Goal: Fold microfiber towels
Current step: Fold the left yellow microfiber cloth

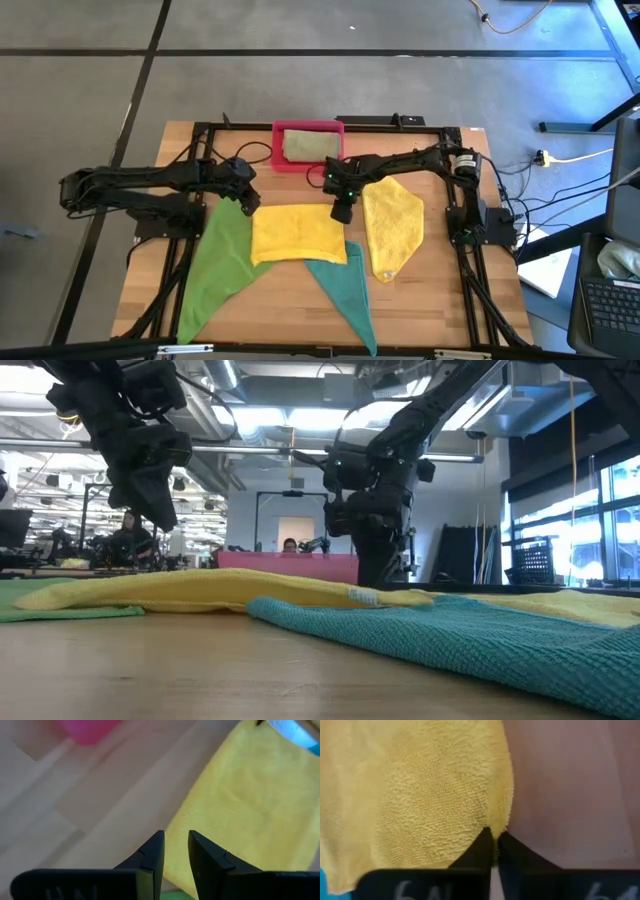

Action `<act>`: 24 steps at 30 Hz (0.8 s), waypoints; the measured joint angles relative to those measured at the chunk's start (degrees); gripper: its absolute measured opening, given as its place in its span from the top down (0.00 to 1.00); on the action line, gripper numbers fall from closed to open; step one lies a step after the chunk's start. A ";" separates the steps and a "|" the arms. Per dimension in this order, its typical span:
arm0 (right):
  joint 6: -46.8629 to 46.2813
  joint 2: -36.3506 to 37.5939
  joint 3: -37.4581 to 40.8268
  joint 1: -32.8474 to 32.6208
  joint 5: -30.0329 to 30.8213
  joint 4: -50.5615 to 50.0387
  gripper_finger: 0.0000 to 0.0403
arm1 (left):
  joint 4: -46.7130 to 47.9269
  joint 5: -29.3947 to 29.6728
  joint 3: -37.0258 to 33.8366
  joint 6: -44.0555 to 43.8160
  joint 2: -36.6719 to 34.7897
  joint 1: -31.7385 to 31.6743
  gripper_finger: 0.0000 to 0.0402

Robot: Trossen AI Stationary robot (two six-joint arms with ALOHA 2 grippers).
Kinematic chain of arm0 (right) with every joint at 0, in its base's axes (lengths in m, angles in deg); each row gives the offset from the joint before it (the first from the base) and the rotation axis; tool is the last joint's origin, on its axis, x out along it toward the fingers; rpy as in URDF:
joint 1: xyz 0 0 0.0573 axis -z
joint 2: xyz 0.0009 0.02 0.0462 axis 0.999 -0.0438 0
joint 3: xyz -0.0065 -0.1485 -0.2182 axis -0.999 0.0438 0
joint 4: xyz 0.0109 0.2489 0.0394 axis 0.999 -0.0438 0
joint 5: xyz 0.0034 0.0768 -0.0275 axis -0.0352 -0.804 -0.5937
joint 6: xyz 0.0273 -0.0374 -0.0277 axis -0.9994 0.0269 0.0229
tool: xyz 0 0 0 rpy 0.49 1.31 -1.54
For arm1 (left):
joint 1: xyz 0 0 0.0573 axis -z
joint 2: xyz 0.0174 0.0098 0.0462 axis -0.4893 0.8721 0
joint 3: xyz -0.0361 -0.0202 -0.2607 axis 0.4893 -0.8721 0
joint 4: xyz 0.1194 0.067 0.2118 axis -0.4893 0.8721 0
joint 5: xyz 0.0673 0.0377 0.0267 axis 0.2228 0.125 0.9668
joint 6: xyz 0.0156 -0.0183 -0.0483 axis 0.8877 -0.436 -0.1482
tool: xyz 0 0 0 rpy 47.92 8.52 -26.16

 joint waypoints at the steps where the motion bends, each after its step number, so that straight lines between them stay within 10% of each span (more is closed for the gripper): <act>1: 0.00 0.00 0.00 -0.15 -0.49 -0.07 0.97 | -0.02 0.70 0.00 0.75 -0.01 0.00 0.81; 24: -8.92 6.36 0.04 -2.83 -7.84 -5.29 0.98 | -17.01 -10.34 0.04 6.95 4.45 0.27 0.81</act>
